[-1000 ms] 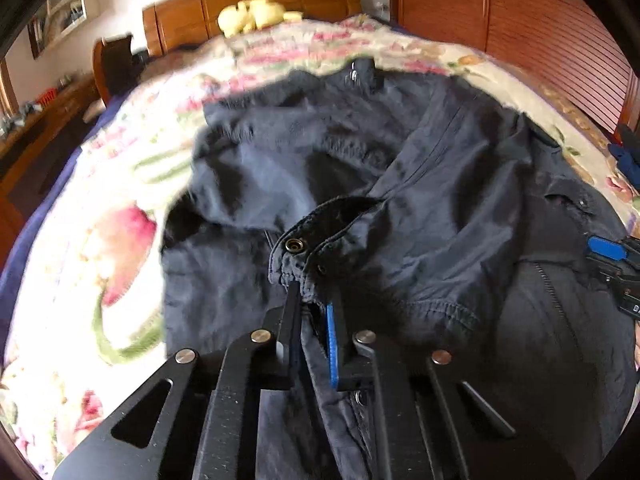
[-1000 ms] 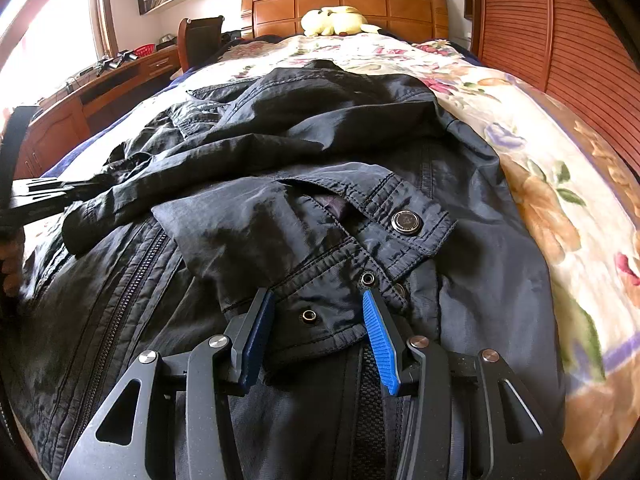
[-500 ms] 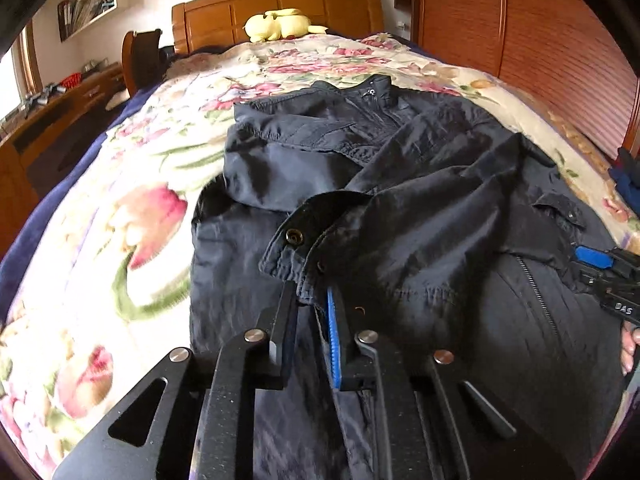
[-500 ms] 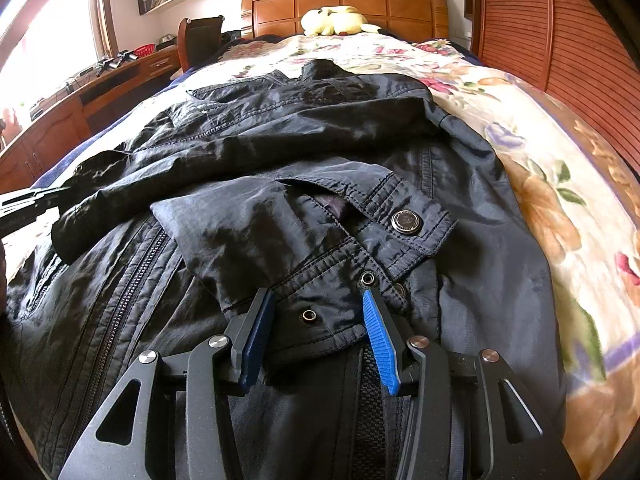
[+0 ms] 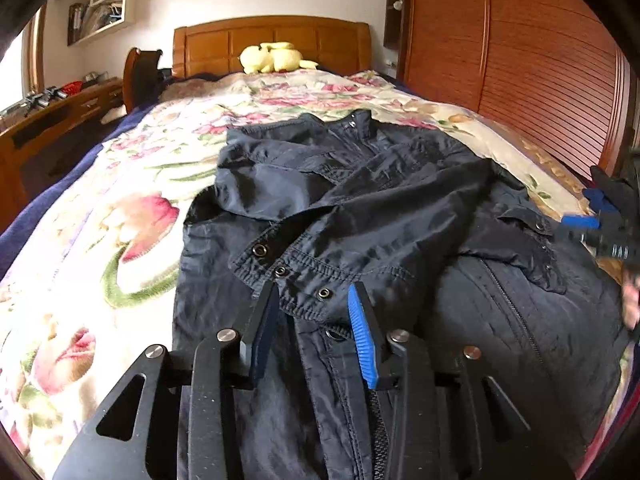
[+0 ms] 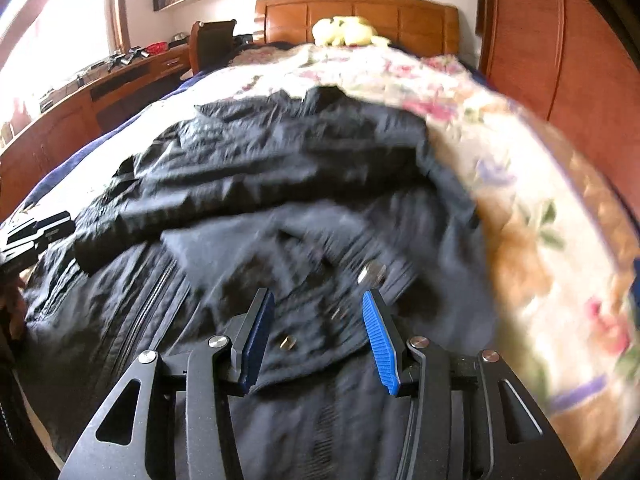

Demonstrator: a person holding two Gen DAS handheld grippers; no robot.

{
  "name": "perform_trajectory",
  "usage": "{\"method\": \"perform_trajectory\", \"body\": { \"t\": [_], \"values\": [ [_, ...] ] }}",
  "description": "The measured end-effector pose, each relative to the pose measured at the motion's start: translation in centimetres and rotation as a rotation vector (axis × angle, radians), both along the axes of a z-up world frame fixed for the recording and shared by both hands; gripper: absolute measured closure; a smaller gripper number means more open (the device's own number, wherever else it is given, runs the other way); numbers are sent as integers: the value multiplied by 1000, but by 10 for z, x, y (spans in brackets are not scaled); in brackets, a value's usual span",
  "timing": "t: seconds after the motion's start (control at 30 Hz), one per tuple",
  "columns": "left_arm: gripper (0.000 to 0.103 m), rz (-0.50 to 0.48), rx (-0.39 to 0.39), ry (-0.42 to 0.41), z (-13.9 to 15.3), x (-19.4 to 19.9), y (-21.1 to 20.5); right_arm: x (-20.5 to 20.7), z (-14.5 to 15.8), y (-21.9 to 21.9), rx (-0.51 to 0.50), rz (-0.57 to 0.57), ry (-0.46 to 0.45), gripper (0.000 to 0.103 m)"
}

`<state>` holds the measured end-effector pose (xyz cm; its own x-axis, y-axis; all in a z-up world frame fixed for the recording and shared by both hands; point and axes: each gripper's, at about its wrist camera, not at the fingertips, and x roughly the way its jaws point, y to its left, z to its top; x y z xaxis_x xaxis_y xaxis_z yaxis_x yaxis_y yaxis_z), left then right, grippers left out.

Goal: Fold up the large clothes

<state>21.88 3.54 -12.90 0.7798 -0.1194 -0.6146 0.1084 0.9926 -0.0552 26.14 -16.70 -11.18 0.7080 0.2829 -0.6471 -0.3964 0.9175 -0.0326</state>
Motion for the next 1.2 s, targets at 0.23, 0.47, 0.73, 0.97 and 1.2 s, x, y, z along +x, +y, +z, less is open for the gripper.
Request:
{"method": "perform_trajectory", "body": {
  "t": [0.23, 0.47, 0.73, 0.97, 1.2],
  "values": [
    [66, -5, -26, 11, -6, 2, 4, 69, 14, -8, -146, -23, -29, 55],
    [66, -14, -20, 14, -8, 3, 2, 162, -9, -1, -256, -106, 26, 55],
    [66, -19, -27, 35, -12, 6, 2, 202, -10, -2, -251, -70, 18, 81],
    [66, -18, -26, 37, -12, 7, 2, 210, -27, -40, -227, -173, 65, 87],
    [66, -19, -23, 37, -12, 6, 2, 177, 3, -40, -157, -105, 46, 87]
  ]
}}
